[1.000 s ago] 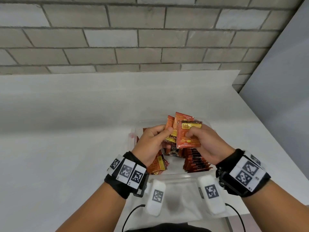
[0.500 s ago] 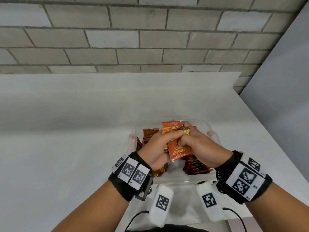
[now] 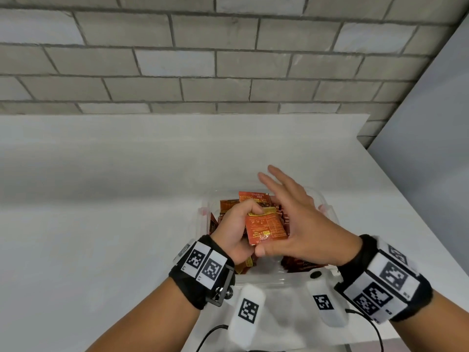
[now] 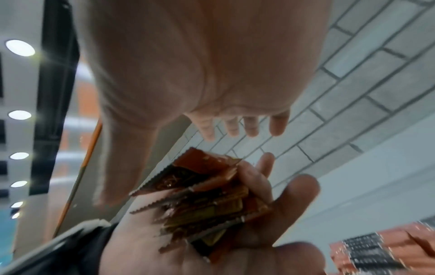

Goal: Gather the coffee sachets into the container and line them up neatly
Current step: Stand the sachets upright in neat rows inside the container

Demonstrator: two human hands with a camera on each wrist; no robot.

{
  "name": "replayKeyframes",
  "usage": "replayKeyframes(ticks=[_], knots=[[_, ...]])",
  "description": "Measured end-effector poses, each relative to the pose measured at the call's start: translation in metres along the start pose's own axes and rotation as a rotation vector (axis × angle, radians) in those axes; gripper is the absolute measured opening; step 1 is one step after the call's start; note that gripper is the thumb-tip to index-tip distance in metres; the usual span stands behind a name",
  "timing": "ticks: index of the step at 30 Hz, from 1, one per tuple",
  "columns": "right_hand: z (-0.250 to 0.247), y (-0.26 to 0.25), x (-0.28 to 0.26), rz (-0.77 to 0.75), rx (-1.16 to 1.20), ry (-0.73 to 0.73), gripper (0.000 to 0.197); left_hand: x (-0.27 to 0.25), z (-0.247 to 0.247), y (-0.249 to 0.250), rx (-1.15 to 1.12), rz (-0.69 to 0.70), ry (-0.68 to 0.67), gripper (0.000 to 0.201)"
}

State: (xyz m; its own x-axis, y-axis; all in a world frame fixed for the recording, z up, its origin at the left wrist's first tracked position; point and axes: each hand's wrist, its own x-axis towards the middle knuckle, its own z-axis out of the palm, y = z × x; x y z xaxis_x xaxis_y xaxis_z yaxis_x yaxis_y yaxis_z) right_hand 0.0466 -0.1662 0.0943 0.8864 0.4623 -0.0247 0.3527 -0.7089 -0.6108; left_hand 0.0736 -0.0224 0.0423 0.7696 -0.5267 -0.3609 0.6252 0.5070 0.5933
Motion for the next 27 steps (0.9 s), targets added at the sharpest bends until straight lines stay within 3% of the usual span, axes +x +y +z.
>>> replayKeyframes(ticks=[3, 9, 13, 17, 27], knots=[[0.004, -0.004, 0.002, -0.051, -0.128, -0.145, 0.122, -0.001, 0.004, -0.002, 0.009, -0.006, -0.043, 0.018], [0.008, -0.005, 0.007, -0.019, -0.198, 0.002, 0.110, -0.003, 0.000, -0.006, -0.045, 0.035, -0.112, 0.023], [0.008, -0.004, 0.004, 0.010, -0.129, -0.010, 0.113, -0.006, -0.001, -0.009, 0.006, 0.078, -0.180, 0.022], [0.007, 0.000, 0.003, 0.029, -0.044, 0.020, 0.111, -0.009, 0.002, -0.008, -0.049, 0.110, -0.172, 0.044], [0.011, 0.005, 0.005, 0.054, -0.128, 0.001, 0.110, -0.003, -0.006, -0.009, -0.007, 0.084, -0.174, 0.043]])
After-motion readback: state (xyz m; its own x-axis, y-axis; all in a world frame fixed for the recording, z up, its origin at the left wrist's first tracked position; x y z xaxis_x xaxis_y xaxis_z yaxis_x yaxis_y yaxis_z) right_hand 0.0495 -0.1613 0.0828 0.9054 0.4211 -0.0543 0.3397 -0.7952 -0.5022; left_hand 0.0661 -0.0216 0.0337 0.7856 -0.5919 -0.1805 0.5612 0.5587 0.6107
